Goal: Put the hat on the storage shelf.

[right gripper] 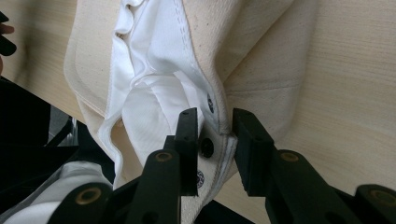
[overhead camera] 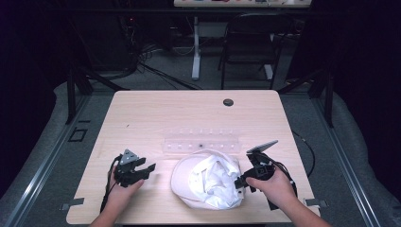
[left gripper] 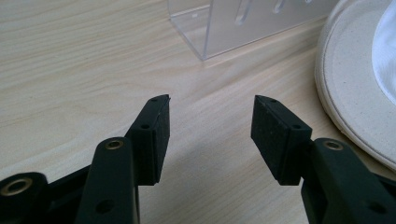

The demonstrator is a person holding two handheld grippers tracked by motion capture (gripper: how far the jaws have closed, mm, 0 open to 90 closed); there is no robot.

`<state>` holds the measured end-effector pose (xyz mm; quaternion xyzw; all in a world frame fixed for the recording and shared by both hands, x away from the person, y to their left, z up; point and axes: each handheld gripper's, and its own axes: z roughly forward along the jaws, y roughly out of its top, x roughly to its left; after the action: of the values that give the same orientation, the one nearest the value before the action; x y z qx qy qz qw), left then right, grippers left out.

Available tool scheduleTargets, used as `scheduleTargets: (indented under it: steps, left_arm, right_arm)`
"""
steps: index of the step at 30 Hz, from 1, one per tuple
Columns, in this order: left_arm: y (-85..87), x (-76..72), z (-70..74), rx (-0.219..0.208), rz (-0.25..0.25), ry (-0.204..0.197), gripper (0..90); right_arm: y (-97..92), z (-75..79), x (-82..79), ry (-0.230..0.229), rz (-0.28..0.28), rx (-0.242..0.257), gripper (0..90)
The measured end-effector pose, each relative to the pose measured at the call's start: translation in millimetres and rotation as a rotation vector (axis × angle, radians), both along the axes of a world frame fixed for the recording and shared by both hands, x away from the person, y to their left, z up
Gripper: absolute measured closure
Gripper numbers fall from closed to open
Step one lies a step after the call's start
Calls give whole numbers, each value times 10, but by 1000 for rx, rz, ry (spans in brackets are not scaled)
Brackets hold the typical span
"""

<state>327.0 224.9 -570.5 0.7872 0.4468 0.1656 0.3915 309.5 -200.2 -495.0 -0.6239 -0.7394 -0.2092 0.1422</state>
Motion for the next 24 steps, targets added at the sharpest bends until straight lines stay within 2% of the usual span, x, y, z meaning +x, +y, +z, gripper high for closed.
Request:
scheduleTargets:
  steps: [2,3,6,8,12,16,17,18,20,24]
  left_arm:
    - [0,0,0,0,0,0,477]
    - [0,0,-1,0,0,-1,477]
    - [0,2,-2,-1,-1,-1,477]
    - [0,0,-1,-1,0,0,477]
    - [0,0,0,-2,0,-2,477]
    - [-1,0,-1,-1,-1,-1,477]
    - [-1,0,-2,1,-1,0,477]
    - [-1,0,-1,2,-2,0,477]
    - [-1,0,-2,2,-2,0,478]
    - [-5,1,-5,4,-3,0,479]
  right_arm:
    - [-2,8,8,7,19,-7,740]
    - [0,26,20,13,43,-28,765]
    - [22,48,22,-4,19,-31,773]
    - [9,71,37,10,36,-36,775]
    - [-1,136,57,-6,25,-42,783]
    - [-6,181,82,-1,18,-49,793]
    - [-12,218,102,-2,30,-69,797]
    - [1,219,98,-18,5,-66,798]
    - [-3,269,122,-16,21,-89,803]
    - [5,344,152,-33,13,-109,808]
